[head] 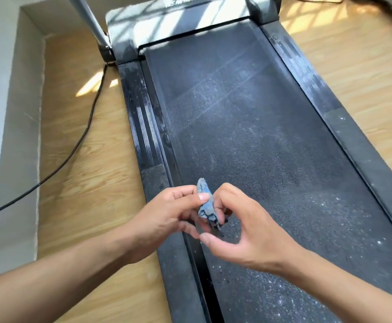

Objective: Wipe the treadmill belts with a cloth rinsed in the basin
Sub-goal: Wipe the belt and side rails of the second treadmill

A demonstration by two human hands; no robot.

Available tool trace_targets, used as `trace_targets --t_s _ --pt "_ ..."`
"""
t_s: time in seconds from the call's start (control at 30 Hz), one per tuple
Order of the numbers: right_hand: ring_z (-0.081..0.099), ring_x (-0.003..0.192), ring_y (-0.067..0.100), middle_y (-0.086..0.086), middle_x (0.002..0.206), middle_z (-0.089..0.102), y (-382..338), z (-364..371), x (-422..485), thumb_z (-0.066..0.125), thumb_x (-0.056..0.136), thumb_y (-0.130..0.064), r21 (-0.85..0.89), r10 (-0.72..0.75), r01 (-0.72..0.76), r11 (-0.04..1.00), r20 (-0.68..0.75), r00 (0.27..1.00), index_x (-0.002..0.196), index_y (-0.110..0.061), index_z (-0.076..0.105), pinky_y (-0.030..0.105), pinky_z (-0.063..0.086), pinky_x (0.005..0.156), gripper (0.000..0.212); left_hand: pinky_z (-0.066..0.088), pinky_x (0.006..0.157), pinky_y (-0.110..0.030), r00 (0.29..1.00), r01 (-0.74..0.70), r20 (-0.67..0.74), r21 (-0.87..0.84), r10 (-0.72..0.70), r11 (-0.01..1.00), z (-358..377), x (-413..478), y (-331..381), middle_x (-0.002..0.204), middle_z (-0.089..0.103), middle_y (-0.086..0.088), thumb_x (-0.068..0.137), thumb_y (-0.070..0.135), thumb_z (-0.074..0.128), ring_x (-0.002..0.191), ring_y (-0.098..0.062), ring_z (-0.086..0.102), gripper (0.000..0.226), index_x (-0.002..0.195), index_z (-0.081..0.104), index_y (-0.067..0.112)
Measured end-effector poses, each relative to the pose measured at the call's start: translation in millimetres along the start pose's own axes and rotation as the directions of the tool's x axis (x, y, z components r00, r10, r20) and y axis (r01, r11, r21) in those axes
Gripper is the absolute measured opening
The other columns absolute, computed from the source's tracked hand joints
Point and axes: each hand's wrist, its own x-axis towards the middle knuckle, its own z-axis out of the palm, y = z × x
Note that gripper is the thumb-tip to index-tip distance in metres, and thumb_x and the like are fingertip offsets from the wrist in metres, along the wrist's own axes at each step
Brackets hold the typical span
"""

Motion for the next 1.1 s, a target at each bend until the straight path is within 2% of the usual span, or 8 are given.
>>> trace_targets --t_s 0.17,0.37,0.57,0.73,0.87,0.93,1.0,1.1 --pt "0.064 0.075 0.011 -0.003 0.081 0.073 -7.6 -12.8 -1.3 0.074 0.095 -0.030 0.369 0.232 -0.239 0.898 0.065 0.971 0.092 -0.006 0.055 0.027 0.051 0.074 0.031 0.050 0.064 -0.025 0.997 -0.071 -0.001 -0.045 0.071 0.996 6.8 -2.4 4.7 0.078 0.067 -0.009 0.091 0.036 0.066 0.071 -0.017 0.064 0.023 0.075 0.070 0.019" --pt "0.057 0.078 0.018 0.013 0.083 0.070 1.4 -22.5 1.3 0.070 0.091 -0.027 0.443 0.294 -0.303 0.844 0.091 0.952 0.091 -0.006 0.065 0.037 0.045 0.074 0.022 0.053 0.066 -0.022 0.991 -0.129 0.037 0.062 0.127 0.990 0.5 -0.1 7.0 0.082 0.074 -0.009 0.078 0.051 0.087 0.073 -0.014 0.067 0.031 0.077 0.075 0.022" --pt "0.048 0.074 0.018 0.013 0.078 0.064 9.3 -52.0 1.5 0.063 0.081 -0.039 0.384 0.378 -0.307 0.871 -0.122 0.918 0.080 -0.020 0.062 0.037 0.036 0.071 0.019 0.046 0.071 -0.021 0.984 -0.179 0.023 0.224 0.178 0.958 -10.0 2.8 16.3 0.096 0.075 0.001 0.074 0.025 0.078 0.080 -0.014 0.060 0.022 0.065 0.060 0.019" --pt "0.042 0.073 0.024 0.010 0.080 0.053 11.3 -57.9 2.5 0.063 0.098 -0.033 0.382 0.399 -0.328 0.864 -0.122 0.909 0.093 -0.020 0.061 0.046 0.037 0.065 0.014 0.042 0.065 -0.026 0.970 -0.199 -0.071 0.314 0.232 0.928 -17.2 9.9 21.1 0.089 0.073 -0.002 0.072 0.006 0.061 0.073 -0.013 0.055 0.015 0.077 0.051 0.016" --pt "0.055 0.078 0.023 0.010 0.091 0.067 8.6 -58.2 2.5 0.063 0.101 -0.022 0.560 0.514 -0.407 0.721 -0.039 0.857 0.110 -0.016 0.067 0.033 0.049 0.062 0.011 0.043 0.062 -0.025 0.969 -0.123 -0.162 0.334 0.186 0.934 -17.2 18.5 14.9 0.083 0.070 0.003 0.086 -0.011 0.061 0.063 -0.007 0.056 0.025 0.097 0.057 0.011" --pt "0.064 0.082 0.020 0.013 0.101 0.072 7.6 -60.8 2.8 0.066 0.096 -0.019 0.663 0.532 -0.423 0.618 0.044 0.846 0.119 -0.012 0.067 0.030 0.056 0.064 0.024 0.053 0.082 -0.035 0.939 -0.165 -0.176 0.517 0.294 0.840 -16.8 19.4 9.2 0.098 0.074 0.006 0.087 -0.006 0.065 0.085 -0.006 0.068 0.025 0.098 0.062 0.016" --pt "0.070 0.081 0.017 0.015 0.107 0.074 5.2 -61.5 3.1 0.066 0.095 -0.010 0.727 0.529 -0.427 0.538 0.103 0.843 0.126 -0.009 0.064 0.027 0.061 0.065 0.032 0.049 0.099 -0.043 0.869 -0.328 -0.022 0.721 0.494 0.611 -6.7 15.2 9.0 0.109 0.070 0.007 0.085 0.010 0.071 0.109 -0.016 0.065 0.020 0.098 0.065 0.024" --pt "0.074 0.084 0.021 0.023 0.114 0.073 1.0 -60.5 4.3 0.062 0.097 0.000 0.782 0.528 -0.429 0.452 0.153 0.836 0.135 -0.007 0.059 0.026 0.063 0.068 0.039 0.048 0.090 -0.039 0.807 -0.523 0.183 0.664 0.561 0.535 18.4 6.7 9.0 0.105 0.062 0.004 0.087 0.024 0.085 0.103 -0.023 0.060 0.025 0.100 0.064 0.019"
